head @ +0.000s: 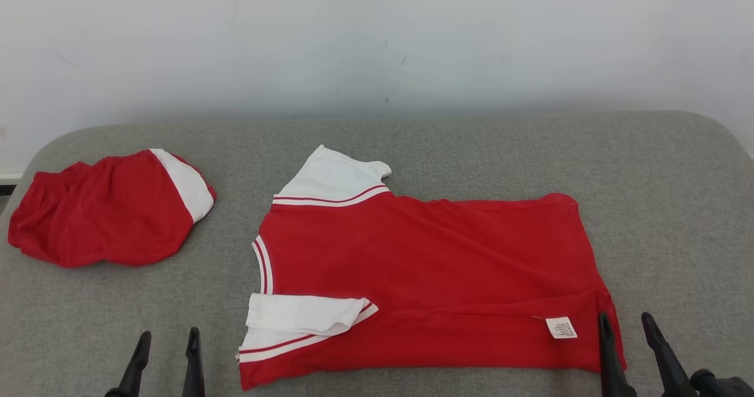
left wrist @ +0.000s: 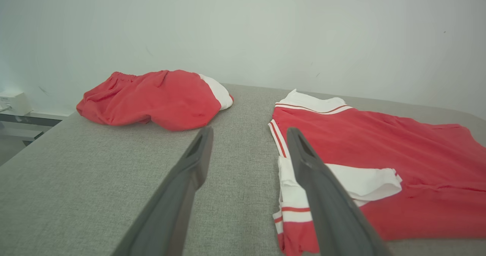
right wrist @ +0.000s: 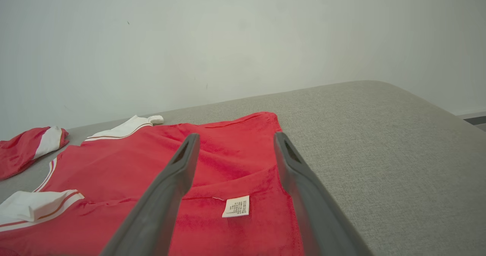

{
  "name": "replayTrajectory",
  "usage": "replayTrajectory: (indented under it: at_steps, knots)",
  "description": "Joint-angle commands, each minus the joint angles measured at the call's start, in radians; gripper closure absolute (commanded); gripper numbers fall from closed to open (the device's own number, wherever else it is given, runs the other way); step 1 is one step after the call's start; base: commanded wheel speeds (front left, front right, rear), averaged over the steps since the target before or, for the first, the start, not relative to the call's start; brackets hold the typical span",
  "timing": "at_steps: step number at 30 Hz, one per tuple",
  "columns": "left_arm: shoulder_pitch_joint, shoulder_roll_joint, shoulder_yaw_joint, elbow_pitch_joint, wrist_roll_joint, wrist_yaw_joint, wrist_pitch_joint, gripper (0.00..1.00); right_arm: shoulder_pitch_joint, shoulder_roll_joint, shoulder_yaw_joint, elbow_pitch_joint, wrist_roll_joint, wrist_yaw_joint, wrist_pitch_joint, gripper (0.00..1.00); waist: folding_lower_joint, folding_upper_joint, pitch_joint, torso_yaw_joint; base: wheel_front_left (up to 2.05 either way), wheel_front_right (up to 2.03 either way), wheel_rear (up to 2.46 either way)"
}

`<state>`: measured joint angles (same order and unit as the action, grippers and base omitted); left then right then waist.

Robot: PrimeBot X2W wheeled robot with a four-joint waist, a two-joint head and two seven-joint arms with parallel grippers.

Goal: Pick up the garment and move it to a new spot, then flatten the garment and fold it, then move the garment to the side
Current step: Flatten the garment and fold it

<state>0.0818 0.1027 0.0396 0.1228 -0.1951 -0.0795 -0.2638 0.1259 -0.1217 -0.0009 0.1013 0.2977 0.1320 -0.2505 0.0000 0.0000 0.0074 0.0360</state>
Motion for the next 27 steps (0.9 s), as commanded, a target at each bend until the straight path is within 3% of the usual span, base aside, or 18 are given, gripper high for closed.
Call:
replayTrajectory:
  at_steps: [1, 10, 20, 24, 27]
  knots:
    - [0.002, -0.004, 0.004, 0.003, 0.002, -0.003, -0.001, 0.0, -0.004, 0.001, -0.001, 0.0, -0.002, -0.003, 0.001, 0.0, 0.0, 0.0, 0.006, -0.001, 0.0, 0.0, 0.0]
    - [-0.149, 0.058, -0.027, 0.036, 0.021, -0.027, 0.005, 0.0, -0.136, -0.043, -0.014, 0.021, 0.014, -0.003, 0.043, 0.0, 0.0, 0.0, 0.068, -0.027, 0.0, 0.0, 0.0]
    - [-0.594, 0.171, -0.147, 0.12, -0.038, -0.05, 0.145, 0.0, -0.497, -0.188, 0.029, 0.162, 0.064, -0.003, 0.179, 0.0, 0.0, 0.0, 0.252, -0.069, 0.0, 0.0, 0.0]
    - [-0.83, 0.227, -0.27, 0.209, -0.114, -0.049, 0.204, 0.0, -0.691, -0.238, 0.082, 0.287, 0.112, -0.003, 0.233, 0.0, 0.0, 0.0, 0.366, -0.084, 0.0, 0.0, 0.0]
    - [-0.915, 0.237, -0.315, 0.266, -0.156, -0.049, 0.218, 0.0, -0.755, -0.246, 0.11, 0.343, 0.131, -0.003, 0.256, 0.0, 0.0, 0.0, 0.404, -0.09, 0.0, 0.0, 0.0]
